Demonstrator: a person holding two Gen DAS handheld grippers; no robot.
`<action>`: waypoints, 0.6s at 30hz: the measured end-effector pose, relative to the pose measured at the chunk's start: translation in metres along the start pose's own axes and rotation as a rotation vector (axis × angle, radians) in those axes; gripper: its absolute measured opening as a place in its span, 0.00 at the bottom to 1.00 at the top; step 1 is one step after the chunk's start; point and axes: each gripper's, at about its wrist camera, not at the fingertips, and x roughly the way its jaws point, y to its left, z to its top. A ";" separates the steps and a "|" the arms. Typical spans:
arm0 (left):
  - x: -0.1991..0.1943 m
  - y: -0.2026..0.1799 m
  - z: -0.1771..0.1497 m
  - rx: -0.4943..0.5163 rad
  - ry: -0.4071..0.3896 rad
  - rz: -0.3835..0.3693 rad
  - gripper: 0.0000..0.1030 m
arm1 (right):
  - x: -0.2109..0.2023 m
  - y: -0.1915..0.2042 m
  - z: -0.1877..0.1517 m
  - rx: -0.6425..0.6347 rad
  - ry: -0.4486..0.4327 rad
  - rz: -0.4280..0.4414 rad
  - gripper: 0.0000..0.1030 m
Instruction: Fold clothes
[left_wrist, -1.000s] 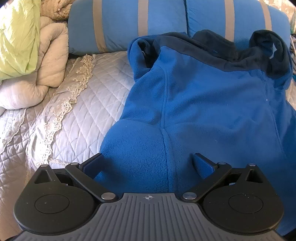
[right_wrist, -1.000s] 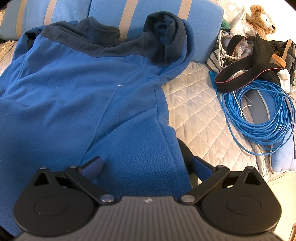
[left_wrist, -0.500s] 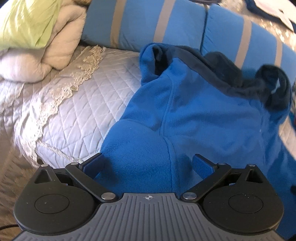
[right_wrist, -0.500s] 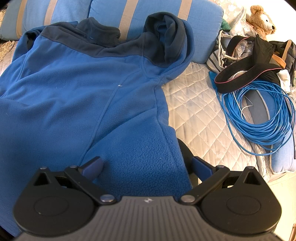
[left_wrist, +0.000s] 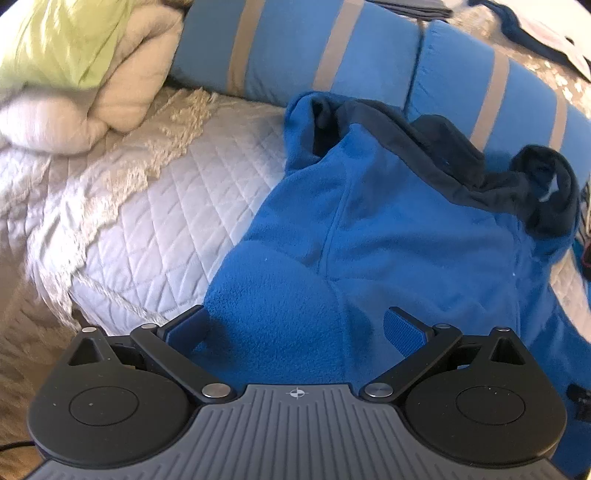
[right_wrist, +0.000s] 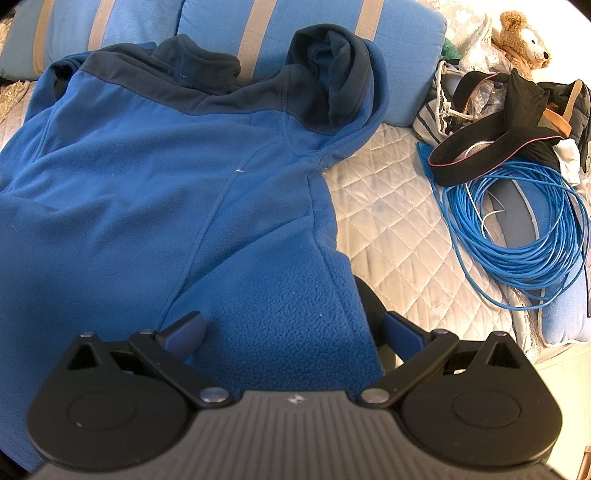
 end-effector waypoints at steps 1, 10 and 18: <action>-0.009 -0.007 0.004 0.035 -0.021 0.005 1.00 | 0.000 0.000 0.000 0.000 0.000 0.001 0.99; -0.092 -0.078 0.053 0.254 -0.309 -0.062 1.00 | 0.000 -0.002 0.002 0.006 0.006 0.009 0.99; -0.143 -0.108 0.097 0.256 -0.558 -0.105 1.00 | -0.002 -0.009 0.002 0.030 0.015 0.035 0.99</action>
